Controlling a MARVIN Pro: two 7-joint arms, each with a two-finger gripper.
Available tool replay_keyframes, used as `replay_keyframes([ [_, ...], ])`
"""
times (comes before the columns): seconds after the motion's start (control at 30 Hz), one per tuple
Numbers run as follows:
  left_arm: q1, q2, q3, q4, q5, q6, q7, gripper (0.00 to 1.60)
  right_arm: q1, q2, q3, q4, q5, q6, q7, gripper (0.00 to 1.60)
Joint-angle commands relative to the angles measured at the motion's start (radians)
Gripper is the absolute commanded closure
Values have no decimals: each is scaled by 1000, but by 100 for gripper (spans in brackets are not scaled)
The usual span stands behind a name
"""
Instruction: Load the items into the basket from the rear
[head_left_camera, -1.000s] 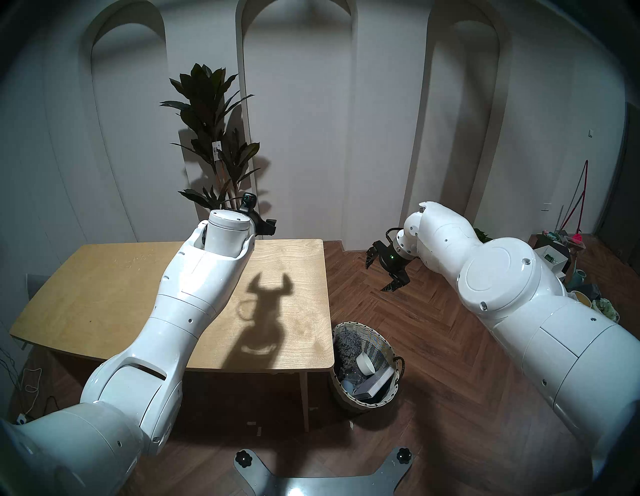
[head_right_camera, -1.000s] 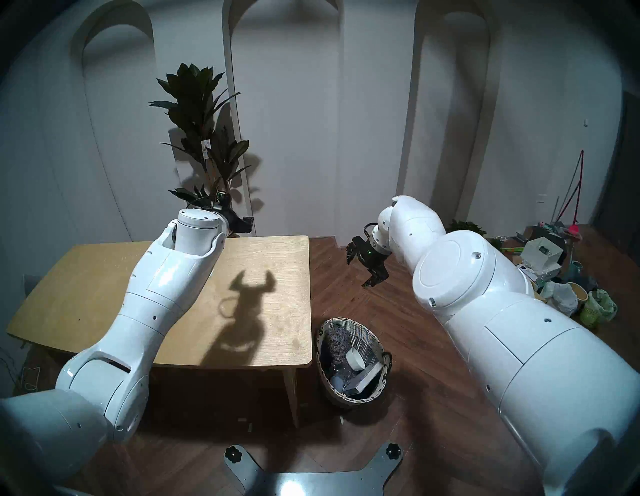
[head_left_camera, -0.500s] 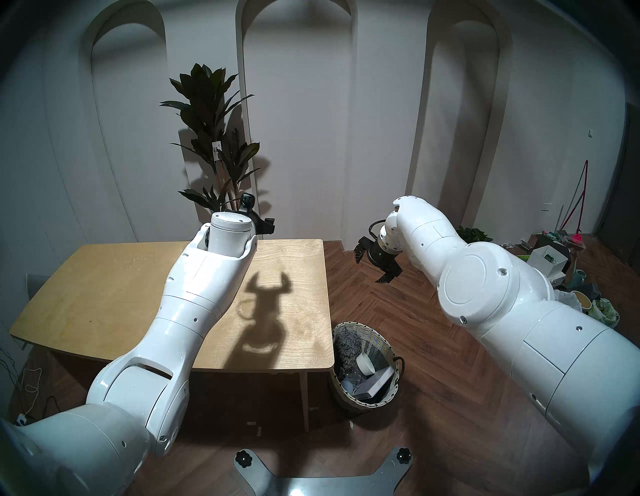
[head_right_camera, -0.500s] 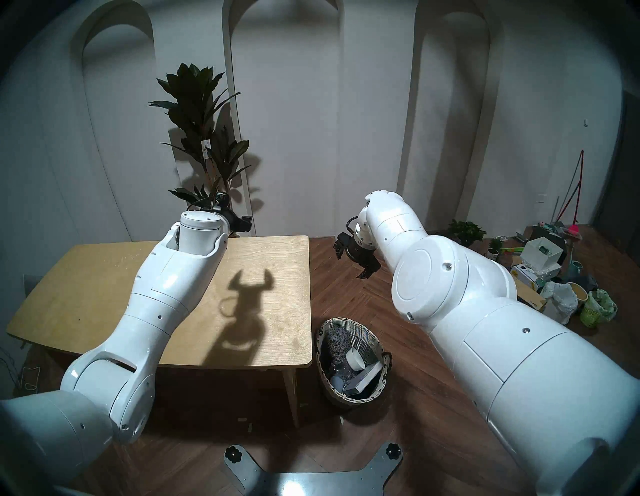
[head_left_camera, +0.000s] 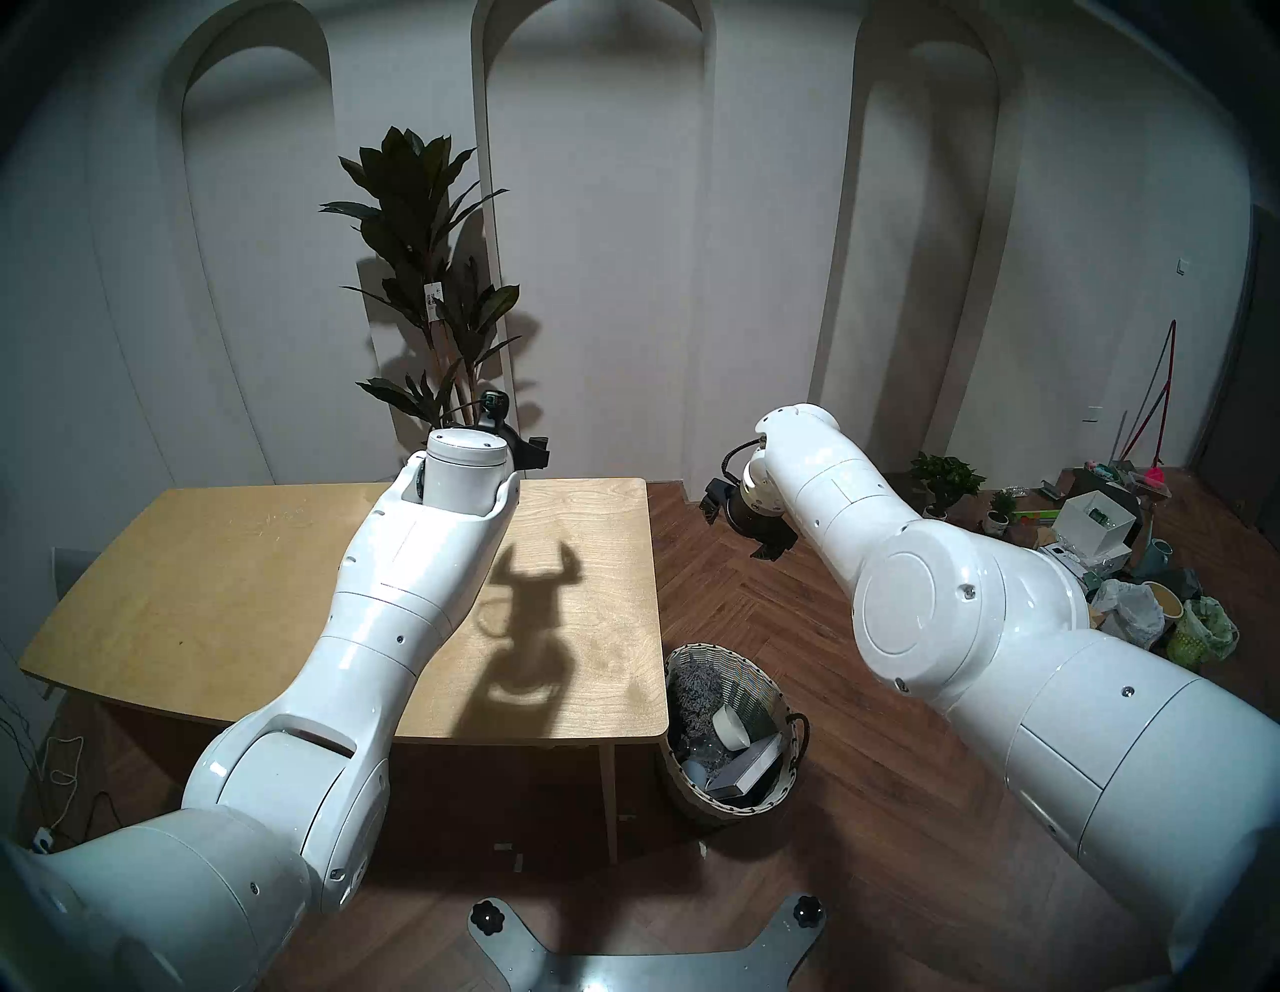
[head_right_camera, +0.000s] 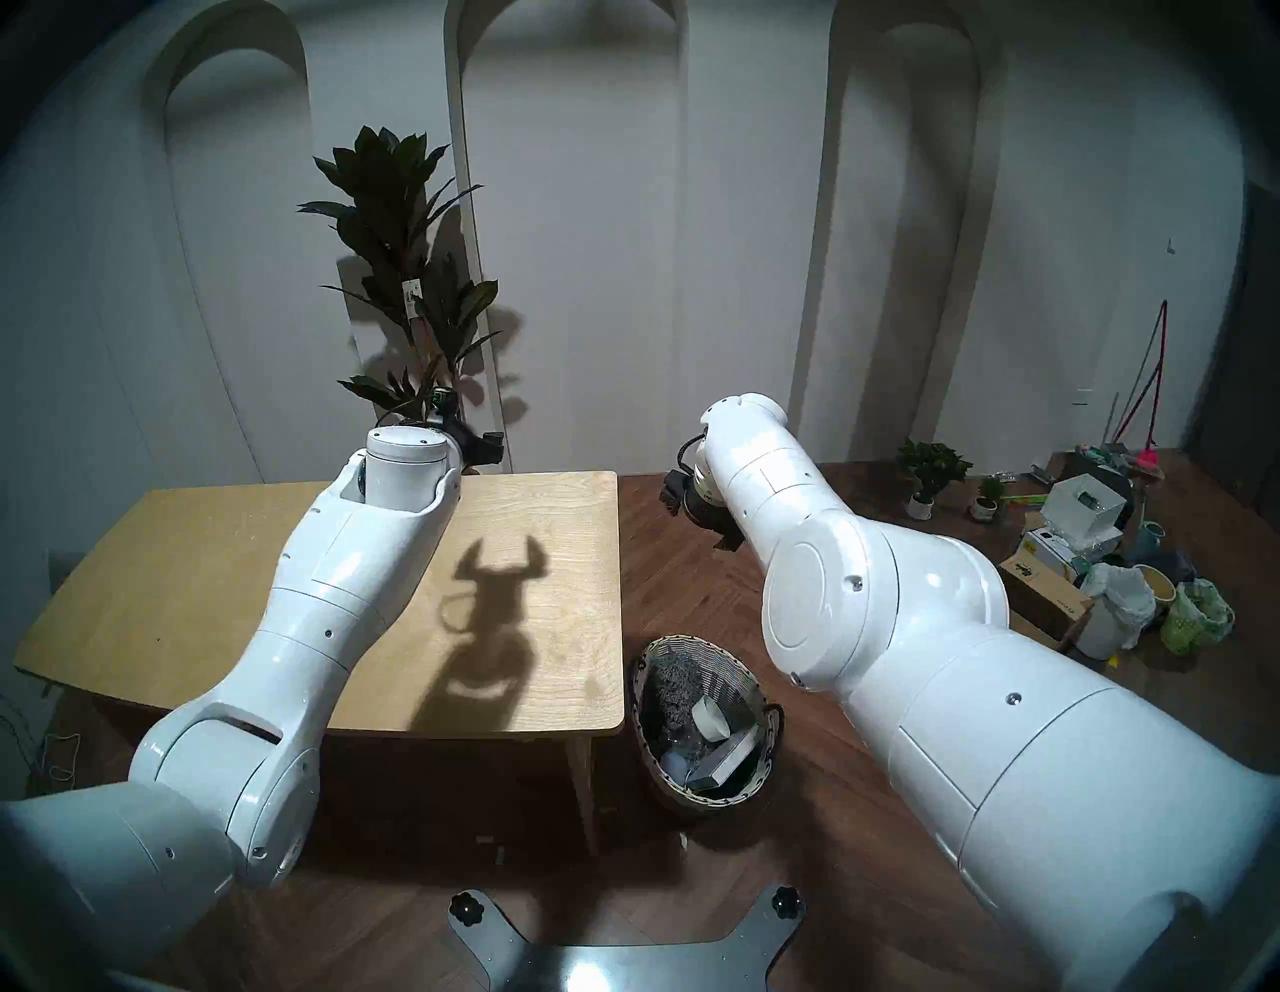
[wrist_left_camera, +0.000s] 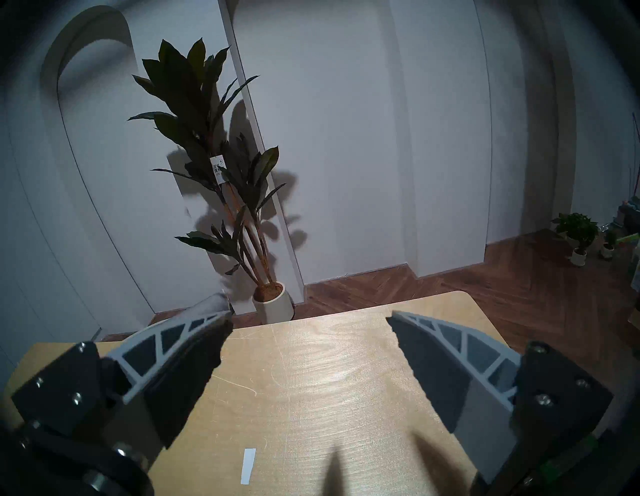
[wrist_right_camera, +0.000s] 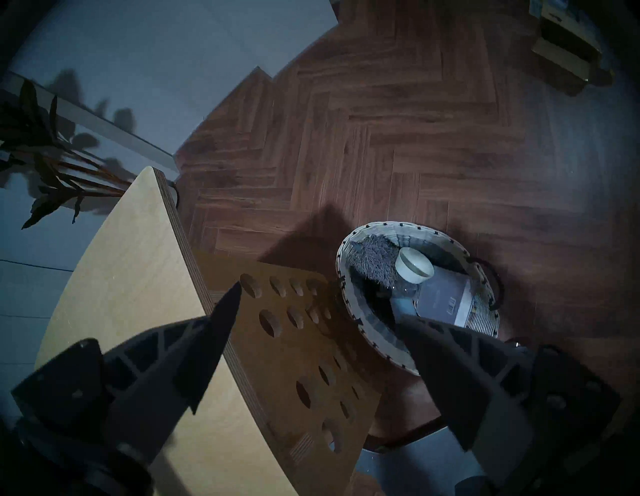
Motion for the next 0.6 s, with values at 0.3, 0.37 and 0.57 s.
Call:
replay_keyframes([
  [0.3,-32,-23,-9,3,1,-23,19,0,-40,-45,-160,-98,-116,-104,173,0],
  [0.37,-32,-24,-11,5,1,-24,22,0,-54,-45,-178,-102,-130,-116,191,0],
  [0.57,-28,-28,-16,13,1,-24,29,0,-93,-38,-235,-112,-174,-157,239,0],
])
